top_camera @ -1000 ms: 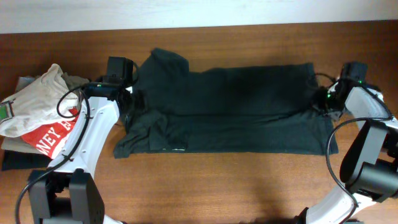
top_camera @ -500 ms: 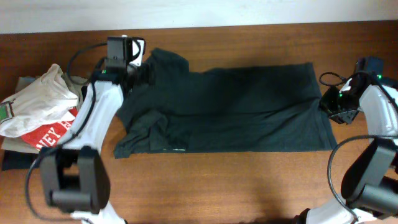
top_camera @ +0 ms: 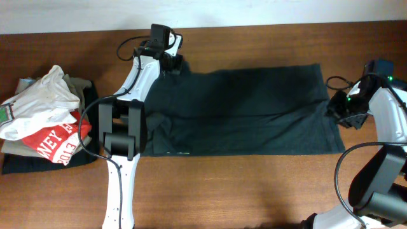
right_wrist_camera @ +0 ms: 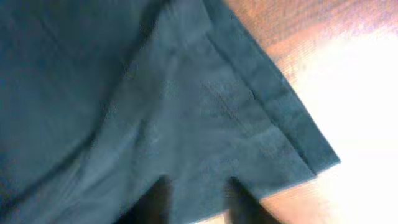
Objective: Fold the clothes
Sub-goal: 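Fold the shirt's top half down onto the bottom half with both grippers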
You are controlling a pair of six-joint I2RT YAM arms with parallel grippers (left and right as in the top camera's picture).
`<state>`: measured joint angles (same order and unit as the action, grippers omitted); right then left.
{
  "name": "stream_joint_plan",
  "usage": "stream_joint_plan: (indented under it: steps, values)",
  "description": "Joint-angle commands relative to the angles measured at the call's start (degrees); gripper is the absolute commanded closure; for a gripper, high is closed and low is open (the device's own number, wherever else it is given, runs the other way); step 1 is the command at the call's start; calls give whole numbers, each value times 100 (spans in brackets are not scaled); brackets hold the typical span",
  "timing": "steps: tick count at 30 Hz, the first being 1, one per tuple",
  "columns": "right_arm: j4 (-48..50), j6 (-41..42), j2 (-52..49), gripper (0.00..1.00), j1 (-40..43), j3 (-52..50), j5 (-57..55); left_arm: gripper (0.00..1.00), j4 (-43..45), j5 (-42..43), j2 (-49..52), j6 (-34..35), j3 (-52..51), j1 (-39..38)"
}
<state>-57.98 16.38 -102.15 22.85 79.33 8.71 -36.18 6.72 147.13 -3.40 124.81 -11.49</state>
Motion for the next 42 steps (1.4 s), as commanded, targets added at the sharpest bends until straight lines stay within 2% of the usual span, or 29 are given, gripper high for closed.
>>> stream_joint_plan:
  steps: [1, 2, 4, 6, 7, 10, 17, 20, 23, 24, 26, 27, 28, 30, 34, 37, 39, 42]
  values:
    - [660, -201, 85, 81, -4, 50, -31, 99, -798, -341, -37, 645, 850, 120]
    - [1005, -363, 74, 81, -35, 50, -37, 99, -1143, -271, -59, 754, 1198, 146]
    - [1891, -870, -74, 72, -223, 50, -33, 99, -1950, -111, -70, 796, 1880, 153]
    - [2472, -1021, -402, 67, -450, 50, -33, 99, -2549, -114, -70, 796, 2098, 105]
    - [3047, -1021, -739, 56, -643, 50, -31, 99, -2874, -114, -68, 796, 2096, 87]
    - [4452, -1019, -1388, 36, -1019, 50, -35, 99, -3580, -116, -68, 793, 2068, 72]
    - [6645, -844, -2588, 29, -1154, 50, -640, 99, -3694, -111, -66, 796, 2052, 59]
    - [7090, -850, -2855, 27, -1158, 52, -682, 99, -3689, -114, -46, 796, 2050, -17]
    - [7020, -1029, -3042, 27, -1180, 52, -684, 99, -3674, -116, -46, 793, 2050, -50]
    - [6979, -1224, -3067, 32, -1213, 52, -719, 99, -3674, -116, -46, 793, 2050, -50]
    - [6822, -1298, -3067, 68, -1268, 52, -1014, 99, -3674, -116, -46, 793, 2050, -50]
    - [6743, -1294, -3067, 91, -1268, 52, -1047, 99, -3676, -116, -46, 793, 2050, -50]
    - [6605, -1274, -3056, 96, -1268, 70, -1075, 99, -3679, -116, -46, 793, 2050, -50]
    - [5945, -1272, -2927, 96, -1233, 317, -1095, 99, -3681, -116, -46, 791, 2052, -50]
    - [3414, -1274, -2356, 96, -992, 1759, -1093, 99, -3832, -330, -48, 789, 2079, 66]
    - [1145, -1279, -2122, 96, -918, 2865, -1095, 100, -4385, -332, -70, 789, 2269, 122]
    - [170, -1276, -2120, 96, -916, 3156, -1095, 100, -4859, -330, -70, 791, 2284, 122]
    - [-758, -1274, -2120, 96, -916, 3189, -1095, 100, -5722, -330, -70, 791, 2284, 122]
